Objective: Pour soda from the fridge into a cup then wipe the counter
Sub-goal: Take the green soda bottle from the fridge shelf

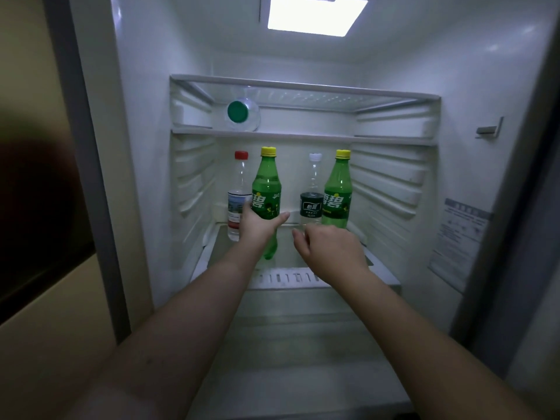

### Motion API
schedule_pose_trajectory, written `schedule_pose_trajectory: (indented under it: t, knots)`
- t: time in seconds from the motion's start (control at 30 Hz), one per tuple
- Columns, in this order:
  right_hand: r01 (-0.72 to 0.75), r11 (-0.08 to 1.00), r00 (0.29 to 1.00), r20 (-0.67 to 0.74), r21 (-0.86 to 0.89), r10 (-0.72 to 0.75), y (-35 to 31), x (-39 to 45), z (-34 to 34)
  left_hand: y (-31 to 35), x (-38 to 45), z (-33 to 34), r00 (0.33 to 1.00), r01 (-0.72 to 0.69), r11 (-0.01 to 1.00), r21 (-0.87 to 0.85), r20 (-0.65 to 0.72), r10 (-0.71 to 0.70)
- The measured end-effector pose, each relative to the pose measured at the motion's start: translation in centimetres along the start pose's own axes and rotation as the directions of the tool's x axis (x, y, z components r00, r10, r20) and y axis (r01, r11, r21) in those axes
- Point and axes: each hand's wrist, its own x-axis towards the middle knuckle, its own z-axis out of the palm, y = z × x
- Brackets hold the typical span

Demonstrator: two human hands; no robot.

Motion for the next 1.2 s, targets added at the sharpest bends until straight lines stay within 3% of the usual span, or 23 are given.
schedule_pose_trajectory:
  t: [0.17, 0.33, 0.53, 0.93, 1.2]
  knots:
    - [0.008, 1.000, 1.000, -0.012, -0.020, -0.008, 0.1, -0.7, 0.0, 0.1, -0.5, -0.1, 0.999, -0.002, 1.000, -0.006, -0.054, 0.002]
    - [0.009, 1.000, 1.000, -0.006, -0.017, -0.009, -0.1, -1.5, -0.5, -0.2, -2.7, -0.8, 0.992, -0.112, 0.993, -0.029, -0.065, 0.110]
    - [0.033, 0.999, 0.999, 0.004, -0.043, -0.033, 0.1, -3.0, -1.0, 1.2, -6.2, -2.3, 0.990, -0.131, 0.989, 0.063, -0.046, 0.134]
    - [0.050, 0.999, 0.993, 0.105, 0.006, -0.051, -0.6, -9.2, -3.6, 0.8, -16.7, -7.0, 0.979, -0.190, 0.974, 0.125, -0.052, 0.198]
    - [0.027, 0.998, 0.990, 0.138, -0.059, -0.018, -1.9, -14.5, -9.7, 1.4, -25.9, -10.8, 0.972, -0.231, 0.965, 0.124, -0.017, 0.235]
